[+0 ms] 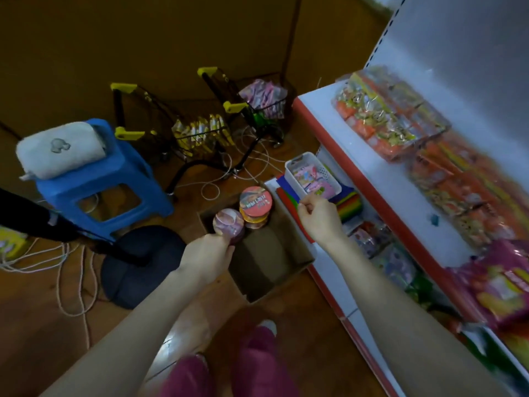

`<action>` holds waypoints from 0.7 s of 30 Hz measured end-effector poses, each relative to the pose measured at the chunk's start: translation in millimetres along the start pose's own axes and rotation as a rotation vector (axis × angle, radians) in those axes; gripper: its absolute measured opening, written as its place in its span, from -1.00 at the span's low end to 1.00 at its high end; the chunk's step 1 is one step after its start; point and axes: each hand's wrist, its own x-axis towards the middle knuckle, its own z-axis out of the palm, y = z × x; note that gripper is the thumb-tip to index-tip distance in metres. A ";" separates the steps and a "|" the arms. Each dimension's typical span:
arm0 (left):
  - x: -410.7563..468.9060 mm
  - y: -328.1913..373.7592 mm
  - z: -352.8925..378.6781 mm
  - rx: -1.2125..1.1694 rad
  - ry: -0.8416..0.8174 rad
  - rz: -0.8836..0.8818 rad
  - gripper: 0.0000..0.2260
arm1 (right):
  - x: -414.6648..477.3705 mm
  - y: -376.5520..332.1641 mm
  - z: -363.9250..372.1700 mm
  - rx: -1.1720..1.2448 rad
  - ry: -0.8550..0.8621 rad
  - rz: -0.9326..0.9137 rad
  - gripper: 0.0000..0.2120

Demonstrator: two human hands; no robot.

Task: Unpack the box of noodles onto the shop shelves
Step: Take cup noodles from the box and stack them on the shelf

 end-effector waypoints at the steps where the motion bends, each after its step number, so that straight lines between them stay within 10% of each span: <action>1: 13.9 -1.3 10.1 -0.012 -0.006 -0.017 -0.76 | 13.8 5.8 10.3 -0.004 -0.015 0.004 -0.81; 14: 180.2 -44.9 223.9 -0.302 -0.030 -0.234 -0.78 | 139.7 131.0 216.1 -0.054 -0.110 0.119 -0.81; 21: 247.4 -74.5 351.3 -0.699 -0.015 -0.640 -0.65 | 181.0 206.1 355.2 -0.059 -0.179 0.220 -0.80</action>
